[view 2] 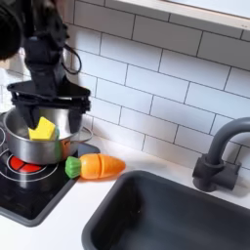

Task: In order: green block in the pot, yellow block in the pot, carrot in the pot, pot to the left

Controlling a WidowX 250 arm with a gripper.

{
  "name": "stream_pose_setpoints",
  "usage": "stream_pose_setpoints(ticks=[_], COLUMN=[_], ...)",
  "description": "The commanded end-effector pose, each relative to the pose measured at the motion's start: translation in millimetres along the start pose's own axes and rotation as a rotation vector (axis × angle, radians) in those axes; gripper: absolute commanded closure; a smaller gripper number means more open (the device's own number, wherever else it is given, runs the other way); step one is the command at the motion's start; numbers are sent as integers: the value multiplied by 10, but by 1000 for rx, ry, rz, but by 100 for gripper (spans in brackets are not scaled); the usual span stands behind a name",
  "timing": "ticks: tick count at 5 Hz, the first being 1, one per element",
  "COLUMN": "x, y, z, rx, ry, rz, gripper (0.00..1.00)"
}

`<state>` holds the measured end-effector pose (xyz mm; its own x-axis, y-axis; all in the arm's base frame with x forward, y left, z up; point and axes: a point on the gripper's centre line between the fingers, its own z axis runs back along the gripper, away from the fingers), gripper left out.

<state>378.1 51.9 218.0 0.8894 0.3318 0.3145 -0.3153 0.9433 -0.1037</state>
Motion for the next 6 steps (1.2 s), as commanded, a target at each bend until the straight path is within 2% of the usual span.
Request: stream_pose_setpoints(ticks=[1, 2, 3, 4, 6], x=[-134, -214, -286, -319, -301], y=[-129, -107, -104, -113, -111], z=[-116, -60, -119, -134, -100], rx=[51, 110, 171, 189, 184], ry=[44, 37, 68, 75, 63], rz=[232, 412, 537, 591, 591], gripper=[0, 0, 0, 0, 0])
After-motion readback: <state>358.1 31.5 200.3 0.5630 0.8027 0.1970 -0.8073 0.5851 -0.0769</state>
